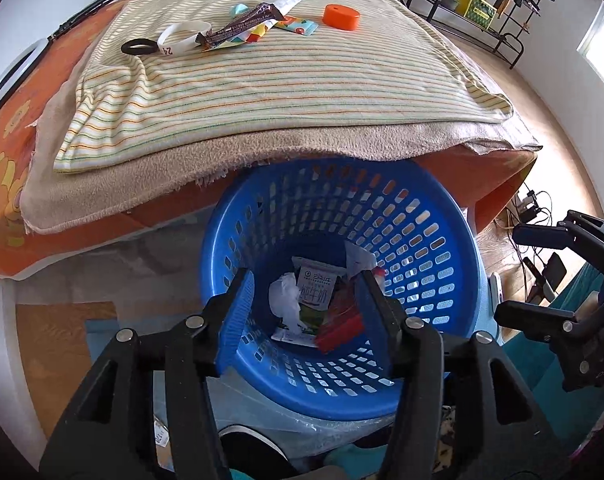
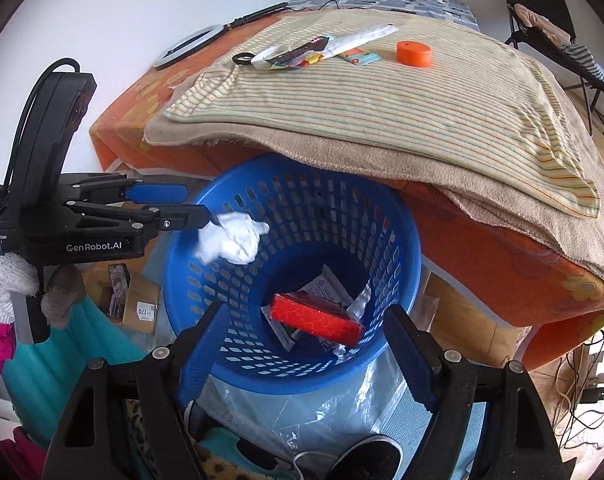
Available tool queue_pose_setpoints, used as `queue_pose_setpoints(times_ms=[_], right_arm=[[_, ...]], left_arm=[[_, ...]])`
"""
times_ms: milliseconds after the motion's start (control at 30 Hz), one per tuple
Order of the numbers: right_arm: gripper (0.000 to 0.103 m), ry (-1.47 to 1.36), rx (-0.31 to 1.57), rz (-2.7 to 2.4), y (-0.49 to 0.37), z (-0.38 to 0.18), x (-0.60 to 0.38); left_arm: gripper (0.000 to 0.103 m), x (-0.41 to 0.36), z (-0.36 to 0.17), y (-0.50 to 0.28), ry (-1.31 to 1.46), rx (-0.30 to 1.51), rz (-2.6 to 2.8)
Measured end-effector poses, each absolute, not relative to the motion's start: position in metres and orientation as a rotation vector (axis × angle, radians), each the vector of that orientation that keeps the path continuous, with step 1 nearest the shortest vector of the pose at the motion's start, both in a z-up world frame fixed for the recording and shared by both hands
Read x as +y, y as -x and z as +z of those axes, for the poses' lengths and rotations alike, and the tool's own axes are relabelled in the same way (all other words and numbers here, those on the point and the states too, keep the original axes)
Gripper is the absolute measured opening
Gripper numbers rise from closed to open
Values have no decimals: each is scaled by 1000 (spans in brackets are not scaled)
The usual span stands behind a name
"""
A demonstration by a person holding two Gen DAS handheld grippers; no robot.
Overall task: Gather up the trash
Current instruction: 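Drop the tissue and red tissue box into the blue wastebasket, then move both tools back over the bed toward the Snickers wrapper and orange lid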
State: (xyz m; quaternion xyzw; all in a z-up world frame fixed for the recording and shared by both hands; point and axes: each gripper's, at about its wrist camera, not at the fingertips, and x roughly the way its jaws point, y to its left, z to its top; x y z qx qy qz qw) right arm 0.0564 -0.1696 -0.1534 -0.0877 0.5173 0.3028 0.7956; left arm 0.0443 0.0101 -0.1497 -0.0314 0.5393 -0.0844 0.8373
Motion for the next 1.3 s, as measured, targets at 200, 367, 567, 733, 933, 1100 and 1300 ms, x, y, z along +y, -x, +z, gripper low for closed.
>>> queue_pose_setpoints(times_ms=[200, 367, 567, 733, 933, 1100, 1300], right_arm=[[84, 181, 1120, 626, -60, -155, -171], [87, 179, 1118, 613, -61, -154, -172], [87, 175, 1119, 595, -62, -152, -172], [87, 166, 1116, 584, -64, -150, -173], [87, 153, 1113, 572, -66, -147, -174], [88, 141, 1103, 563, -71, -142, -174], [88, 119, 1086, 566, -82, -135, -174]], left_arm=[[54, 10, -149, -44, 61, 1134, -169], [54, 12, -148, -45, 66, 1127, -157], [54, 15, -144, -44, 69, 1114, -147], [54, 14, -142, -45, 64, 1111, -147], [54, 13, -136, -47, 63, 1101, -151], [54, 14, -129, -51, 63, 1083, -155], [54, 18, -118, -61, 64, 1049, -149]])
